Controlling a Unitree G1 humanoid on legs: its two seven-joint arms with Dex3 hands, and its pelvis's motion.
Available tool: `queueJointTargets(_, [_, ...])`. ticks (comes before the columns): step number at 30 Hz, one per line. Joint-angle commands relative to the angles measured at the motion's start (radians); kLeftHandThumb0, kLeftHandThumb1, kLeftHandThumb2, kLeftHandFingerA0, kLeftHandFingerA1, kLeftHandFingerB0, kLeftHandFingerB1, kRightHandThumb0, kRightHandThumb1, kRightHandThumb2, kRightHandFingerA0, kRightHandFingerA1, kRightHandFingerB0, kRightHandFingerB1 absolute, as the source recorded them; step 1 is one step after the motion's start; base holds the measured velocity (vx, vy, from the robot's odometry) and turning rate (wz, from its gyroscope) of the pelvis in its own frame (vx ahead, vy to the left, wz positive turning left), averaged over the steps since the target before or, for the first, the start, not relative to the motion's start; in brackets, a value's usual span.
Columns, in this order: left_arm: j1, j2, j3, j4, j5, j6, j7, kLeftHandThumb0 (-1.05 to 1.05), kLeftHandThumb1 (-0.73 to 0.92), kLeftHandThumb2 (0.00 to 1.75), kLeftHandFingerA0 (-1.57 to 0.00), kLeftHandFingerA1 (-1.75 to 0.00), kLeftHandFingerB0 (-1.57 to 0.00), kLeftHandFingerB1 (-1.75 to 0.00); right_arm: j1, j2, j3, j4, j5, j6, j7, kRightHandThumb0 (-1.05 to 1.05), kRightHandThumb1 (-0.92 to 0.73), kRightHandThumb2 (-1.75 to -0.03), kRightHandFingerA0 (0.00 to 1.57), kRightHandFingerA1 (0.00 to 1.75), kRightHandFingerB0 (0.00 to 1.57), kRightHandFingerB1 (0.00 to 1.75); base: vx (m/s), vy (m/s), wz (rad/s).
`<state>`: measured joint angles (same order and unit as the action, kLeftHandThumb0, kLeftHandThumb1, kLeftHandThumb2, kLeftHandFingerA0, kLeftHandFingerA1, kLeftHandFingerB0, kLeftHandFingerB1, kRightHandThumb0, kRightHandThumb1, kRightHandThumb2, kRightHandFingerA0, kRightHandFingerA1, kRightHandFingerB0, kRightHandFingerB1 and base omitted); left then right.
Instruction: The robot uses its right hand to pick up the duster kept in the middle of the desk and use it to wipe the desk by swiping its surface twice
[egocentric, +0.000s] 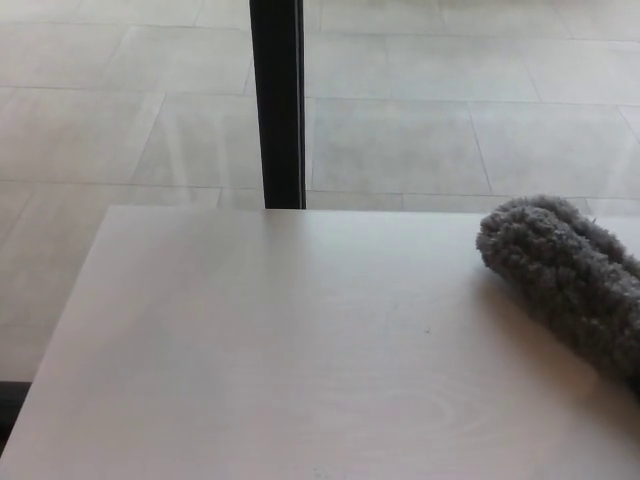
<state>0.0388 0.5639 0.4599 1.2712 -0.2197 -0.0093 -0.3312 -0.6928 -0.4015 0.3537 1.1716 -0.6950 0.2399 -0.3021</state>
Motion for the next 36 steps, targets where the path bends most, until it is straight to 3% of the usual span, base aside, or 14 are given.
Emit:
queueJointTargets(1, [0.011, 0.003, 0.015, -0.003, -0.016, -0.013, 0.007, -0.53, 0.92, 0.70, -0.49, -0.63, -0.56, -0.51, 0.053, -0.016, -0.026, 0.031, 0.057, 0.014, 0.054, -0.39, -0.73, -0.66, 0.82, 1.66, 0.67, 1.24, 0.00, 0.000, 0.00])
queueJointTargets(4, [0.011, 0.002, 0.019, -0.004, -0.018, -0.009, 0.012, -0.52, 0.92, 0.68, -0.50, -0.63, -0.55, -0.50, 0.059, -0.014, -0.018, 0.031, 0.049, 0.020, 0.055, -0.40, -0.72, -0.65, 0.81, 1.69, 0.68, 1.29, 0.00, 0.000, 0.00])
queueJointTargets(11, [0.006, -0.004, 0.003, 0.003, 0.001, -0.025, 0.012, -0.52, 0.92, 0.72, -0.50, -0.61, -0.50, -0.49, 0.072, 0.008, 0.001, 0.008, 0.052, 0.015, 0.063, -0.41, -0.76, -0.66, 0.85, 1.47, 0.71, 0.83, 0.00, 0.000, 0.00])
queueJointTargets(14, [0.013, -0.011, 0.017, -0.003, -0.017, -0.023, 0.010, -0.51, 0.92, 0.73, -0.49, -0.65, -0.50, -0.53, 0.061, 0.037, 0.008, -0.007, 0.058, 0.020, 0.076, -0.41, -0.73, -0.67, 0.88, 1.53, 0.72, 0.99, 0.00, 0.000, 0.00])
queueJointTargets(18, [0.015, -0.009, 0.024, -0.008, -0.020, -0.013, 0.002, -0.51, 0.92, 0.74, -0.46, -0.64, -0.49, -0.52, 0.066, 0.035, 0.015, -0.033, 0.065, -0.027, 0.087, -0.43, -0.71, -0.61, 0.85, 1.25, 0.32, 0.42, 0.00, 0.000, 0.00])
queueJointTargets(20, [0.012, -0.007, 0.020, -0.003, -0.014, -0.010, 0.004, -0.51, 0.92, 0.73, -0.46, -0.62, -0.47, -0.49, 0.070, 0.036, 0.005, -0.046, 0.080, -0.046, 0.089, -0.51, -0.70, -0.61, 0.85, 1.18, 0.33, 0.44, 0.00, 0.000, 0.00])
queueJointTargets(21, [0.011, -0.006, 0.022, -0.001, -0.014, -0.011, 0.007, -0.51, 0.92, 0.73, -0.47, -0.62, -0.48, -0.49, 0.073, 0.035, -0.020, -0.059, 0.111, -0.074, 0.108, -0.60, -0.55, -0.89, 0.85, 1.03, 0.20, 0.50, 0.00, 0.000, 0.00])
queueJointTargets(22, [0.011, -0.004, 0.020, 0.001, -0.012, -0.008, -0.006, -0.52, 0.92, 0.75, -0.45, -0.63, -0.50, -0.50, 0.074, 0.029, -0.045, -0.083, 0.139, -0.073, 0.158, -0.67, -0.71, -0.62, 0.35, 0.75, 0.04, 0.25, 0.00, 0.000, 0.00])
queueJointTargets(24, [0.014, -0.007, 0.022, 0.000, -0.013, -0.012, 0.000, -0.52, 0.92, 0.71, -0.49, -0.63, -0.51, -0.49, 0.071, 0.011, -0.022, -0.112, 0.113, -0.053, 0.216, -1.02, -0.68, -0.98, 0.00, 0.18, 0.00, 0.00, 0.00, 0.000, 0.00])
queueJointTargets(26, [0.016, -0.007, 0.023, -0.003, -0.015, -0.014, -0.004, -0.51, 0.92, 0.74, -0.46, -0.63, -0.51, -0.50, 0.060, -0.004, 0.005, -0.125, 0.088, -0.028, 0.264, -0.97, -0.82, -0.68, 0.00, 0.00, 0.00, 0.00, 0.00, 0.000, 0.00])
queueJointTargets(29, [0.029, -0.006, 0.018, -0.007, -0.010, -0.023, -0.007, -0.51, 0.92, 0.73, -0.47, -0.64, -0.51, -0.50, 0.020, -0.018, 0.027, -0.143, 0.076, 0.018, 0.356, -1.05, -0.89, -0.66, 0.00, 0.00, 0.00, 0.00, 0.00, 0.000, 0.00])
queueJointTargets(30, [0.025, -0.007, 0.023, -0.005, -0.013, -0.015, 0.001, -0.51, 0.92, 0.70, -0.48, -0.63, -0.51, -0.49, 0.016, -0.024, 0.029, -0.151, 0.075, 0.023, 0.364, -1.04, -0.75, -1.10, 0.00, 0.23, 0.00, 0.00, 0.00, 0.000, 0.00])
queueJointTargets(31, [0.025, -0.008, 0.021, -0.006, -0.011, -0.022, 0.005, -0.51, 0.92, 0.72, -0.48, -0.62, -0.53, -0.50, 0.012, -0.029, 0.027, -0.157, 0.077, 0.029, 0.370, -1.05, -0.92, -0.67, 0.00, 0.00, 0.00, 0.00, 0.00, 0.000, 0.00])
queueJointTargets(36, [0.026, -0.011, 0.019, -0.003, -0.009, -0.022, -0.003, -0.51, 0.92, 0.69, -0.50, -0.63, -0.52, -0.48, 0.041, -0.066, -0.022, -0.222, 0.105, 0.054, 0.350, -1.05, -0.91, -0.68, 0.00, 0.00, 0.00, 0.00, 0.00, 0.000, 0.00])
